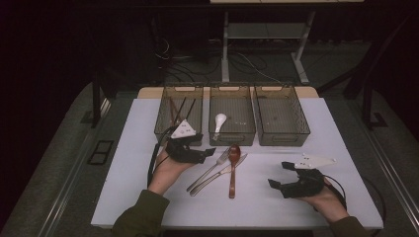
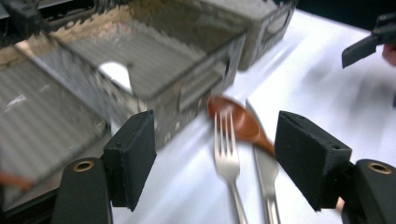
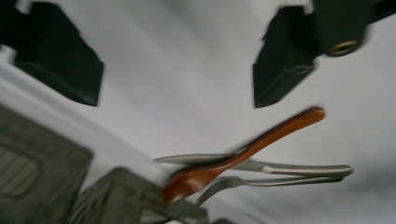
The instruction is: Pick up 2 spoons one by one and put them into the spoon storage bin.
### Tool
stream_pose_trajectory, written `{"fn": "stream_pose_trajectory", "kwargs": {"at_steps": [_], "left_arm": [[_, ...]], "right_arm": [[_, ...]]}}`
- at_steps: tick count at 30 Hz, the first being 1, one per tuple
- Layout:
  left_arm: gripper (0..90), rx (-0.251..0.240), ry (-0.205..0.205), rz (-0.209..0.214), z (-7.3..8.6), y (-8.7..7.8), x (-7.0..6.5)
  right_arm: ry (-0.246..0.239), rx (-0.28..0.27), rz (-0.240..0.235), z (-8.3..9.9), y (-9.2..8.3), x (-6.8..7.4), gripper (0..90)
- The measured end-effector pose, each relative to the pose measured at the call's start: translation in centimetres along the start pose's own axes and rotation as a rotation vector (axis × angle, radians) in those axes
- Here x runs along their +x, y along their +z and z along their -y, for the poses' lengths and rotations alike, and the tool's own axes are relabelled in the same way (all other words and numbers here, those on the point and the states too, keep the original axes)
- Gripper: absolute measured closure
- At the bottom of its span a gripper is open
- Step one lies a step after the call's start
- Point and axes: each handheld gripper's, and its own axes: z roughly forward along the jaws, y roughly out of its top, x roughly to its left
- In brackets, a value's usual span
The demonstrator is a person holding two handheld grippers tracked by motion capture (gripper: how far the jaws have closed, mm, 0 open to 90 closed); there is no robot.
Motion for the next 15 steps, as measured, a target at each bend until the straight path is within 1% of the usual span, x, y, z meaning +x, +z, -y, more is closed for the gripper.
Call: {"fn": "stream_pose_trajectory", "kwargs": {"at_steps": [1,3,4,5,8,10,12,13,15], "left_arm": [[28.5,0.004,0.0,0.002,0.5,-0.4,0.0],[27.9,0.01,-0.004,0.0,1.5,-1.1,-0.1],[27.2,0.017,-0.009,-0.002,2.0,-1.5,-0.1],[26.9,0.016,-0.013,-0.002,2.4,-1.9,-0.1],[26.5,0.03,-0.006,-0.029,3.8,-3.1,-0.1],[25.4,0.04,-0.006,-0.041,4.7,-3.7,-0.1],[24.4,0.04,-0.018,-0.036,5.5,-4.2,-0.2],[23.3,0.042,-0.014,-0.033,5.8,-4.4,-0.4],[21.4,0.044,-0.012,-0.025,6.2,-4.5,-0.6]], "right_arm": [[0.015,0.016,0.001,-0.2,0.2,0.2,36.0],[0.012,0.039,-0.025,-0.4,0.7,0.5,48.9],[0.009,0.042,-0.038,-0.5,1.0,0.7,53.7],[0.003,0.046,-0.049,-0.6,1.3,0.9,59.2],[-0.015,0.061,-0.078,-1.0,2.2,1.7,74.6],[-0.034,0.074,-0.111,-1.4,2.9,2.2,83.4],[-0.051,0.089,-0.137,-1.7,3.6,2.7,87.9],[-0.059,0.096,-0.148,-1.8,3.9,3.0,89.6],[-0.085,0.113,-0.173,-2.1,4.6,3.5,89.7]]}}
